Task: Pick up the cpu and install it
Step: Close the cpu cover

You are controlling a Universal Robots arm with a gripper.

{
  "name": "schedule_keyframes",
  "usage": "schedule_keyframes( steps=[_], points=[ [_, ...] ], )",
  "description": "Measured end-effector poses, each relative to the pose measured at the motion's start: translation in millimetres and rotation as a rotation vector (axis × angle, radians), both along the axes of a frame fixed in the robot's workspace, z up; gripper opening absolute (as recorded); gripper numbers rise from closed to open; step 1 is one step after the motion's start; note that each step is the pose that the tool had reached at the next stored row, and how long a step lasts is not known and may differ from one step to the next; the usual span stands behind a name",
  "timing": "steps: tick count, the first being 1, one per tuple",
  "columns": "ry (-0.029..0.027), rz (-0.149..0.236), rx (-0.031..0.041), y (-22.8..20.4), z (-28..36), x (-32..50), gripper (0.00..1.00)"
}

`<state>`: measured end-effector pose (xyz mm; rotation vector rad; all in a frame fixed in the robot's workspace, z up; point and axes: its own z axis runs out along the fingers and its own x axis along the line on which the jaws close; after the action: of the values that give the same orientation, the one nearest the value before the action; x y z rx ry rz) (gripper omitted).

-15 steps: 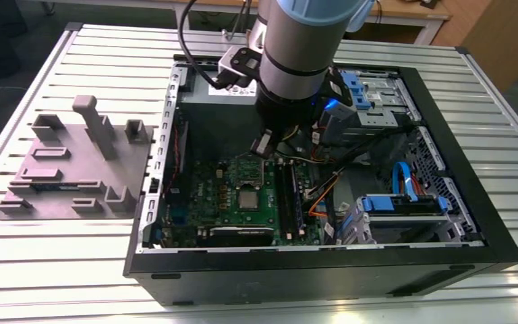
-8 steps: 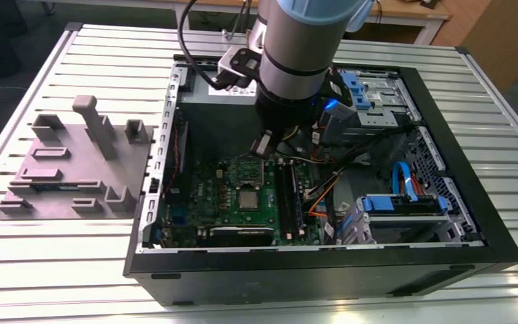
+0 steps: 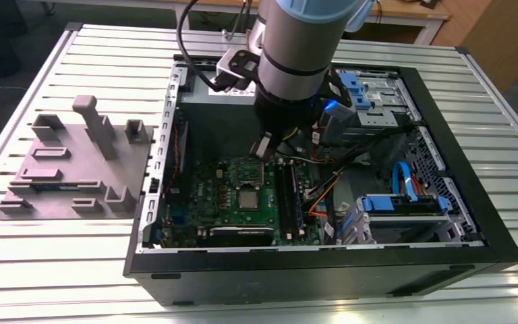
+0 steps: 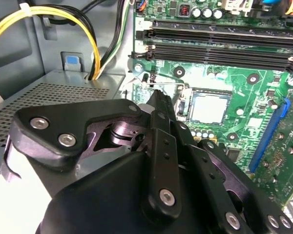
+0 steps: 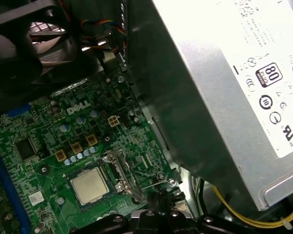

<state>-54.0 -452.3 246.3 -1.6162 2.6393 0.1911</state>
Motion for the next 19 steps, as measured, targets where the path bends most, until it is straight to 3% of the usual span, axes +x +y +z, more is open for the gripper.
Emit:
schedule_keyframes(
  steps=[4, 19],
  points=[
    [0.0000, 0.006, 0.0001, -3.6, -0.1, -1.6, 0.10],
    [-0.0001, 0.006, 0.0002, -7.4, -0.1, -1.8, 0.10]
  ],
)
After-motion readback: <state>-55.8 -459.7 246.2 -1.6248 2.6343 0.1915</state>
